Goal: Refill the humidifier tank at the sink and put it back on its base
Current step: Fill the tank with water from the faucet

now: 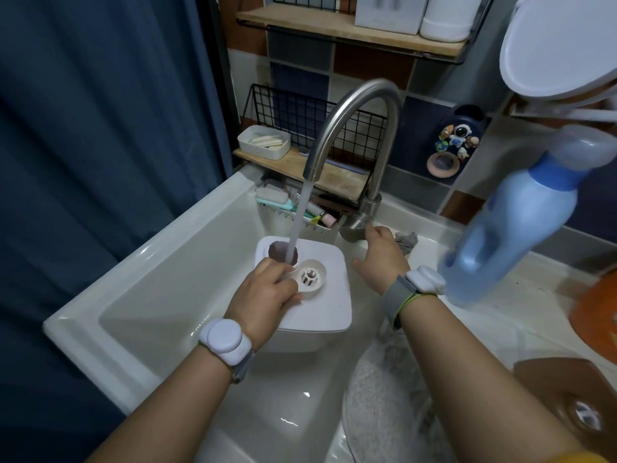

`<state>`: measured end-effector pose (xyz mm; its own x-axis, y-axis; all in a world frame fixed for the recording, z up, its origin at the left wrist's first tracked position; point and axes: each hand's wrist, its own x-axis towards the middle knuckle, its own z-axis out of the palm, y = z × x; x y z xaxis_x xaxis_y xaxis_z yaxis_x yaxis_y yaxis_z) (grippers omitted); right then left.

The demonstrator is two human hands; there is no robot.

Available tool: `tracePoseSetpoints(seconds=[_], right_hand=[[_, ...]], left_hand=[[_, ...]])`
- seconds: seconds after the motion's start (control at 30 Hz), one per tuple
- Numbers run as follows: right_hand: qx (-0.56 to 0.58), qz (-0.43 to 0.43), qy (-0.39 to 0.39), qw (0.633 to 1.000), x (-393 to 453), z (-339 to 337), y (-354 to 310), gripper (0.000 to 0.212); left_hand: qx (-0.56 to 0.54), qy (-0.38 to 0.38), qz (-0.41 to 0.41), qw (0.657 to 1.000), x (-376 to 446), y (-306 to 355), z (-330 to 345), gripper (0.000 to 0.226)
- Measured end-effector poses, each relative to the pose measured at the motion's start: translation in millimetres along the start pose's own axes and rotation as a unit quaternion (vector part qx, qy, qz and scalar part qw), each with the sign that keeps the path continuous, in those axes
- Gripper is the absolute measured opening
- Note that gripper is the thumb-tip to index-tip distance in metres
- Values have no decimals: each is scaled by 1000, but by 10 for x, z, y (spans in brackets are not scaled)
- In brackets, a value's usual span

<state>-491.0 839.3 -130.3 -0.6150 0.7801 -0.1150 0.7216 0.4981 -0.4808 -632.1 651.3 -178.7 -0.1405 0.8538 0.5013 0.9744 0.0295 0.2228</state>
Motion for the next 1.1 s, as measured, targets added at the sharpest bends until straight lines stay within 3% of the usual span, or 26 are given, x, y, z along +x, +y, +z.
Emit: tracePoseSetpoints(seconds=[0.47, 1.1], right_hand=[[9, 6, 15, 1000, -19, 29, -28, 65], [18, -18, 96, 995, -65, 120, -75, 40]], left_hand=[[-6, -3, -8, 1000, 5, 24, 12, 30], [4, -11, -1, 1000, 11, 70, 33, 33]])
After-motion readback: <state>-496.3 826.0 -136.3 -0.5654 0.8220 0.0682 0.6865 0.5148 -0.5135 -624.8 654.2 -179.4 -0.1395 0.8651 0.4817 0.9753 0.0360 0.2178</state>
